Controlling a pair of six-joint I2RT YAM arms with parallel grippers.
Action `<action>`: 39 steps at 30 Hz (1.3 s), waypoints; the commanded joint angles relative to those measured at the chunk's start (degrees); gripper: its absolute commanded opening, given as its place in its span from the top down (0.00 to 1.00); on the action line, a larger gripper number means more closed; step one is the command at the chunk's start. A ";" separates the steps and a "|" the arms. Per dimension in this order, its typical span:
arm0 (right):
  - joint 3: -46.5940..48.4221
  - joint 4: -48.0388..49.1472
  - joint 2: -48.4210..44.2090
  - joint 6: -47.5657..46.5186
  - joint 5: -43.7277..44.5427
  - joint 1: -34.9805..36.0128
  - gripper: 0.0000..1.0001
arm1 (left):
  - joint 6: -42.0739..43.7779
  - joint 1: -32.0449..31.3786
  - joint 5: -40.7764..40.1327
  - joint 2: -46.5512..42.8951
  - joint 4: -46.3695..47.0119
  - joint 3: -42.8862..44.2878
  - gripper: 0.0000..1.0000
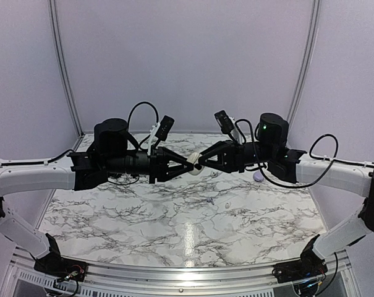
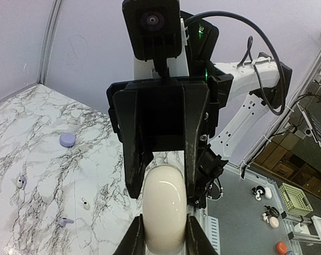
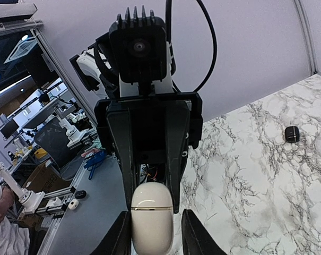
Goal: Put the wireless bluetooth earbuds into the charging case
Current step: Pass from the right arm to the left, then pass from the left arm to the right, then open the left earbud.
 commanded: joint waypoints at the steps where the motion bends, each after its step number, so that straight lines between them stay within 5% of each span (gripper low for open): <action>1: 2.00 -2.89 -1.19 -1.85 -0.11 0.06 0.67 | 0.47 -0.19 0.96 -1.31 2.54 0.23 0.88; 9: 1.82 -3.39 -1.63 -2.38 -0.54 0.00 0.61 | -0.17 0.25 1.08 -1.09 2.54 0.47 0.89; 16: 2.09 -3.24 -1.46 -2.20 -0.85 0.05 0.80 | -0.19 0.28 1.39 -0.68 2.48 0.67 0.88; 21: 2.00 -3.06 -1.83 -2.30 -0.74 0.04 0.93 | -0.18 0.36 -1.16 -1.54 2.45 0.17 0.55; 25: 1.58 -1.44 -2.11 -1.85 -1.50 0.00 0.99 | -0.41 0.64 -3.37 -2.07 2.33 -0.49 0.42; 39: 0.24 2.69 -3.06 0.07 -3.21 0.04 1.00 | -1.41 3.71 -11.18 -3.97 0.88 -2.46 0.43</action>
